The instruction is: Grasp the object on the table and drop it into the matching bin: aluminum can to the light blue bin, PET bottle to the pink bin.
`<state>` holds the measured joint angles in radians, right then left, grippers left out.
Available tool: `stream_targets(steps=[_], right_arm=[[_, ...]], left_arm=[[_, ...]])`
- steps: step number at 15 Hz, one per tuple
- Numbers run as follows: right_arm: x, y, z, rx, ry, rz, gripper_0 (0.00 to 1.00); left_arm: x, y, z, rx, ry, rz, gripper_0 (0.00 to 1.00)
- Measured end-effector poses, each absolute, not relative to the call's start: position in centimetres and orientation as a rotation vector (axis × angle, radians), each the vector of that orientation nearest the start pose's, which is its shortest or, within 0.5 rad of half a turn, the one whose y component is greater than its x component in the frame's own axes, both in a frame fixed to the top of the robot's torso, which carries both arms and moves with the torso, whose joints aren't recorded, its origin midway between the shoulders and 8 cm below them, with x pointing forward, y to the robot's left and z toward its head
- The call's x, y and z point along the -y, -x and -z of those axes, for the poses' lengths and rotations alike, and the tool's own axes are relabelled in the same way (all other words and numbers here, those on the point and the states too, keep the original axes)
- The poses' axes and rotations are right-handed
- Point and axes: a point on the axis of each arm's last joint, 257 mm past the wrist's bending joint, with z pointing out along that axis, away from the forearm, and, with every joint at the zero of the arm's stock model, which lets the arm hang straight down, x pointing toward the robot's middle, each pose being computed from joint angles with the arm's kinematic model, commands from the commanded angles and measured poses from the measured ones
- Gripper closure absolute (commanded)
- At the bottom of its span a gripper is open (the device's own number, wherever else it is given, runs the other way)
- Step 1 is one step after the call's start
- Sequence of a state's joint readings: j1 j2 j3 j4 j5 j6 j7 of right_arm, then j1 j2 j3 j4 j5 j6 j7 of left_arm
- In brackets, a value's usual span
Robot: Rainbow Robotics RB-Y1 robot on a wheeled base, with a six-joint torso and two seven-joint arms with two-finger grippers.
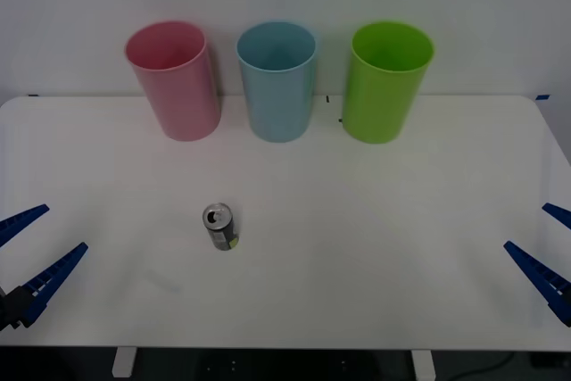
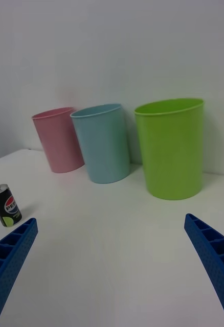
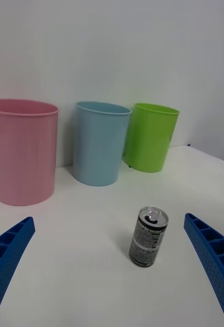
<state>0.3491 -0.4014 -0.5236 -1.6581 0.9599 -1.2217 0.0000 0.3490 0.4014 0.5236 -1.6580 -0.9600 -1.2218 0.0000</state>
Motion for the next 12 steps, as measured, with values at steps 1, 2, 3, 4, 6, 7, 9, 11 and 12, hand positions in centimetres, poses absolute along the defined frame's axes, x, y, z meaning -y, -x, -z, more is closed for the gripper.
stream_targets(steps=[1,2,3,4,6,7,9,11,12], right_arm=[[33.0,-34.2,16.9,-1.441,0.465,-0.567,0.0],[33.0,-34.2,16.9,-1.441,0.465,-0.567,0.0],[33.0,-34.2,16.9,-1.441,0.465,-0.567,0.0],[33.0,-34.2,16.9,-1.441,0.465,-0.567,0.0],[33.0,-34.2,16.9,-1.441,0.465,-0.567,0.0],[33.0,-34.2,16.9,-1.441,0.465,-0.567,0.0],[33.0,-34.2,16.9,-1.441,0.465,-0.567,0.0],[33.0,-34.2,16.9,-1.441,0.465,-0.567,0.0],[33.0,-34.2,16.9,-1.441,0.465,-0.567,0.0]], left_arm=[[-33.0,-34.2,16.9,-1.441,-0.465,0.567,0.0],[-33.0,-34.2,16.9,-1.441,-0.465,0.567,0.0],[-33.0,-34.2,16.9,-1.441,-0.465,0.567,0.0],[-32.7,-34.2,17.2,-1.44,-0.451,0.577,0.0],[-32.0,-34.1,17.8,-1.431,-0.412,0.603,0.0],[-31.8,-34.1,17.8,-1.425,-0.404,0.611,0.0],[-31.6,-34.2,18.0,-1.428,-0.405,0.605,0.0],[-31.7,-33.9,18.5,-1.435,-0.407,0.595,0.0],[-31.7,-33.6,18.7,-1.44,-0.412,0.589,0.0]])
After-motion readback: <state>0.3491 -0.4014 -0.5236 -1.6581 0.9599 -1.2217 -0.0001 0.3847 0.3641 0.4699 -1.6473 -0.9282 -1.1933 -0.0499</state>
